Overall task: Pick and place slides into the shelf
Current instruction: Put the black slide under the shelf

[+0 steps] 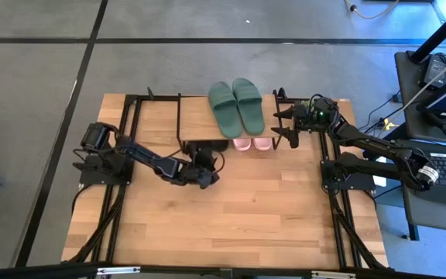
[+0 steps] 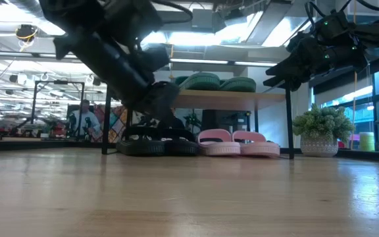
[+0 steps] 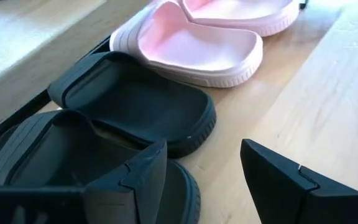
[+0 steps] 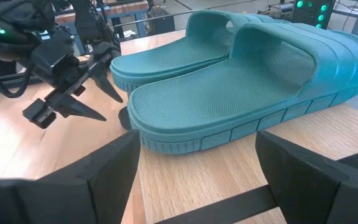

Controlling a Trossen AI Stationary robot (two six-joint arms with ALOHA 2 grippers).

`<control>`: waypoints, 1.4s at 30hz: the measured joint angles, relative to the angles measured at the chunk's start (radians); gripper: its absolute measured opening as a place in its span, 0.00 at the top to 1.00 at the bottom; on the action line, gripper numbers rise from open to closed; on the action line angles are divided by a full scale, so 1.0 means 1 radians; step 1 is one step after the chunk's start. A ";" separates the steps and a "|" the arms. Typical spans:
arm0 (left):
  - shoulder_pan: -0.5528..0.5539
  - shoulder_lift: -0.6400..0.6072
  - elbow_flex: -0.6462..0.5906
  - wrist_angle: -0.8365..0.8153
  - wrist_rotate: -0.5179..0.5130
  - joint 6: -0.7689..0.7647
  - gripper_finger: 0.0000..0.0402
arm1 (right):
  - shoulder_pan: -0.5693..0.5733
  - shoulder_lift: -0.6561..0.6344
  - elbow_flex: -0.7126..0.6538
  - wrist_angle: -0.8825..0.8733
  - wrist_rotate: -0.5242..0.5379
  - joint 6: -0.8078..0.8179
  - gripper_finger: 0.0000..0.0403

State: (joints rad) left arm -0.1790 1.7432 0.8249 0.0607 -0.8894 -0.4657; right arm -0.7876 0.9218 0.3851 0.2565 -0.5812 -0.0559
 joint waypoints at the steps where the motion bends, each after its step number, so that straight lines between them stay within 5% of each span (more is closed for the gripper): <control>1: 0.009 0.000 0.000 0.000 0.009 -0.005 0.51 | 0.000 0.000 0.000 0.000 0.000 0.000 0.21; 9: 0.061 0.001 0.001 0.041 0.152 -0.098 0.51 | 0.000 0.000 0.000 -0.005 0.000 -0.005 0.21; 29: 0.087 0.092 0.002 0.041 0.152 -0.109 0.51 | 0.000 -0.001 0.001 -0.005 0.001 0.026 0.21; 42: 0.067 0.090 0.005 -0.124 0.174 -0.214 0.51 | 0.000 -0.001 0.001 -0.006 0.001 0.026 0.21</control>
State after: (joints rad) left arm -0.1116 1.8332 0.8295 -0.0628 -0.7158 -0.6801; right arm -0.7879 0.9211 0.3859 0.2504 -0.5803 -0.0303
